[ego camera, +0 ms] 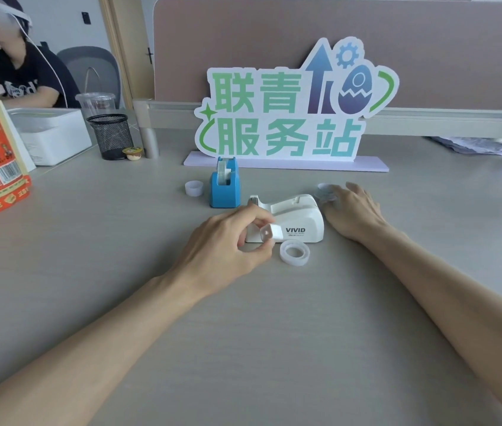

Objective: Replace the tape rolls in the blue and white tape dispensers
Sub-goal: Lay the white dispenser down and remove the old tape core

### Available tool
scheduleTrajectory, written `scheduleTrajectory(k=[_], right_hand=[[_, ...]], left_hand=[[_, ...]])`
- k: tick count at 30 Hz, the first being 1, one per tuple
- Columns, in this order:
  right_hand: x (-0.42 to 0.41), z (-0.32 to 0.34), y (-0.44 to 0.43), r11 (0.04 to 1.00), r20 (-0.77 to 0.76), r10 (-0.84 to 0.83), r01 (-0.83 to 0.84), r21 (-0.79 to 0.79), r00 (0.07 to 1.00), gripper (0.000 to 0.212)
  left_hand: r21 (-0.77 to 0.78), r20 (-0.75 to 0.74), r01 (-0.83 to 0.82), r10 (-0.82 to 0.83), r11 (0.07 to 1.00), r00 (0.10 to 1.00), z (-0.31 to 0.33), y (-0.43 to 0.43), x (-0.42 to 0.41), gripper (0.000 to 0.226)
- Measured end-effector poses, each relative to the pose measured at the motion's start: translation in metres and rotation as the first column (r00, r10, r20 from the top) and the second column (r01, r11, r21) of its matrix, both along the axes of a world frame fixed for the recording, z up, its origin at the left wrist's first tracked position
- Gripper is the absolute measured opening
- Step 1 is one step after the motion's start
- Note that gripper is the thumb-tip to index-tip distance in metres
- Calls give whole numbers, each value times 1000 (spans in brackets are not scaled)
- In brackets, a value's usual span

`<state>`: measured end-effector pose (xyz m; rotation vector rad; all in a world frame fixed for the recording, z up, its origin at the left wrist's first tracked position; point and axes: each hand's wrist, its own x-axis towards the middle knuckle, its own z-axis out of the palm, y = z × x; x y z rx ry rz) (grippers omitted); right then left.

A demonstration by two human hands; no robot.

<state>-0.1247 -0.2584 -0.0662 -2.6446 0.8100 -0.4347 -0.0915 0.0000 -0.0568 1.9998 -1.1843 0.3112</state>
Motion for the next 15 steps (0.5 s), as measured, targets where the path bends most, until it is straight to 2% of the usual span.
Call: scheduleTrajectory(k=[4, 7, 9, 11, 13, 15], right_hand=[[-12, 0, 8, 999, 77, 35, -34, -5, 996, 34], [-36, 5, 19, 987, 230, 45, -79, 140, 972, 24], [-55, 13, 32, 965, 410, -17, -93, 247, 912, 23], [-75, 17, 47, 973, 547, -26, -104, 205, 837, 15], [-89, 18, 66, 976, 600, 39, -161, 150, 799, 14], [-96, 17, 85, 929, 638, 82, -291, 230, 765, 13]], left_hand=[[9, 0, 0, 0, 1000, 1000, 0, 1, -1, 18], [4, -22, -5, 5, 1000, 1000, 0, 0, -1, 19], [-9, -53, 1, -1, 1000, 999, 2, 0, -1, 18], [-38, -107, 11, -15, 999, 994, 4, -1, -5, 14], [-88, -177, 33, -48, 996, 983, 5, -3, -11, 12], [-140, -244, 70, -103, 988, 964, 6, -6, -16, 13]])
